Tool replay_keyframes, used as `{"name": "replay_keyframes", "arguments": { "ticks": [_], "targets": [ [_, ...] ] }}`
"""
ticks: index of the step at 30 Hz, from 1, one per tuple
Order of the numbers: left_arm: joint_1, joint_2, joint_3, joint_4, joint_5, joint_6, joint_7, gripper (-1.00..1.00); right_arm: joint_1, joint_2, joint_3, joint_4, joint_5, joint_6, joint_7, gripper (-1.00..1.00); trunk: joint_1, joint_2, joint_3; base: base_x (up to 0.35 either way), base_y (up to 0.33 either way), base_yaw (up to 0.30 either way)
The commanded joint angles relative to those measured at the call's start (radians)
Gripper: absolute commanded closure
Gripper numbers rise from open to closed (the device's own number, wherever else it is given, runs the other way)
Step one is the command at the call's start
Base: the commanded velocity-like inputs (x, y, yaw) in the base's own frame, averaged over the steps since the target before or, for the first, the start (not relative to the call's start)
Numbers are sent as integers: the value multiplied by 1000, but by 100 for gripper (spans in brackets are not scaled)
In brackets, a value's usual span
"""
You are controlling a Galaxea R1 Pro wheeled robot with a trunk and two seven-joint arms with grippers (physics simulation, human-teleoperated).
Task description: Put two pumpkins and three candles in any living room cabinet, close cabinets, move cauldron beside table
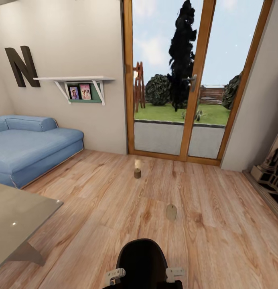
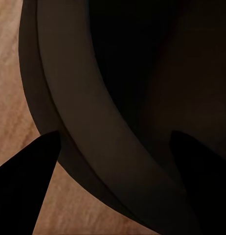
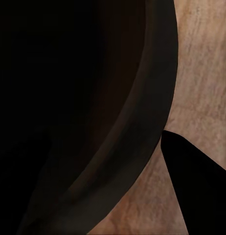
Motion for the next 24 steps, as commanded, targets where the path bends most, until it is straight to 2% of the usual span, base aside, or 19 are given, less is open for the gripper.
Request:
{"name": "replay_keyframes", "arguments": {
  "ticks": [1, 24],
  "targets": [
    [0, 1, 4, 0, 1, 7, -1, 100, -1, -1, 14, -8, -6, 7, 20, 100, -4, 7, 2, 0, 0, 0],
    [0, 1, 4, 0, 2, 7, -1, 100, -1, -1, 14, -8, -7, 7, 20, 100, -92, 168, 74, 0, 0, 0]
  ]
}}
